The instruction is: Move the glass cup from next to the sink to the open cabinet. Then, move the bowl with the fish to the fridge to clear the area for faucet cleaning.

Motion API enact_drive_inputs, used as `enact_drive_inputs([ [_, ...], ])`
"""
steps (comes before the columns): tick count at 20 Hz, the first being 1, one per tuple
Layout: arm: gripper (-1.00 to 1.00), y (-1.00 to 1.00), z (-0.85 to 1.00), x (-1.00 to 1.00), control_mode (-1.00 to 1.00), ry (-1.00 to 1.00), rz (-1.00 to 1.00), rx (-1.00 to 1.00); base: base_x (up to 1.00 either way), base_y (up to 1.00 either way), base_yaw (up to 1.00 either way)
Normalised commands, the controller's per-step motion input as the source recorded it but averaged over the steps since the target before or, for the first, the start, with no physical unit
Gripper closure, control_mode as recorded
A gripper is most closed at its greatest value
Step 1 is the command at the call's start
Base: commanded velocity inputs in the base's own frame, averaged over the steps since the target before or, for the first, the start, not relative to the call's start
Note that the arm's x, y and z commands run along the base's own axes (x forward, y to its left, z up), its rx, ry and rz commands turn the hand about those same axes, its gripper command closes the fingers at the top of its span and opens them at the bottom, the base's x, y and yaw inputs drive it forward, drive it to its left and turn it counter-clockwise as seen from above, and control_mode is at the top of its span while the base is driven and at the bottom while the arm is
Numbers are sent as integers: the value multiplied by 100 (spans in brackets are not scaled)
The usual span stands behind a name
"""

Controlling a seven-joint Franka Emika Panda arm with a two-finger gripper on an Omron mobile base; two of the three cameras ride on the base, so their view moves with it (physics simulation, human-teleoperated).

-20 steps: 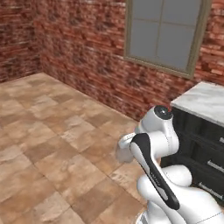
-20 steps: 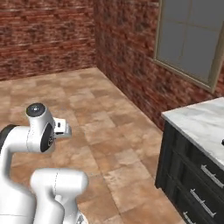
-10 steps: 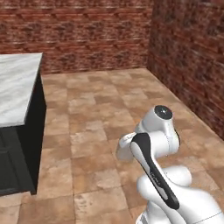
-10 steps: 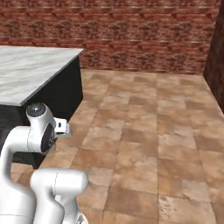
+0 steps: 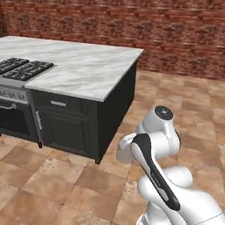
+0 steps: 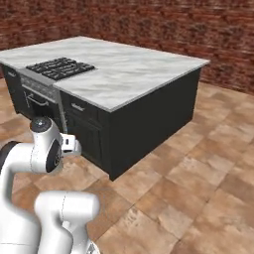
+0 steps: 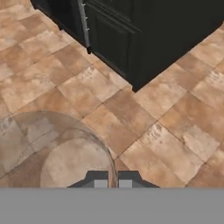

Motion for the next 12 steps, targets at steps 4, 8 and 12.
enact_drive_inputs([
  [4, 100, 0, 0, 0, 100, 0, 0, 0, 20, 20, 83],
  [8, 100, 0, 0, 0, 100, 0, 0, 0, 30, 16, 81],
  [12, 100, 0, 0, 0, 100, 0, 0, 0, 40, 17, 77],
])
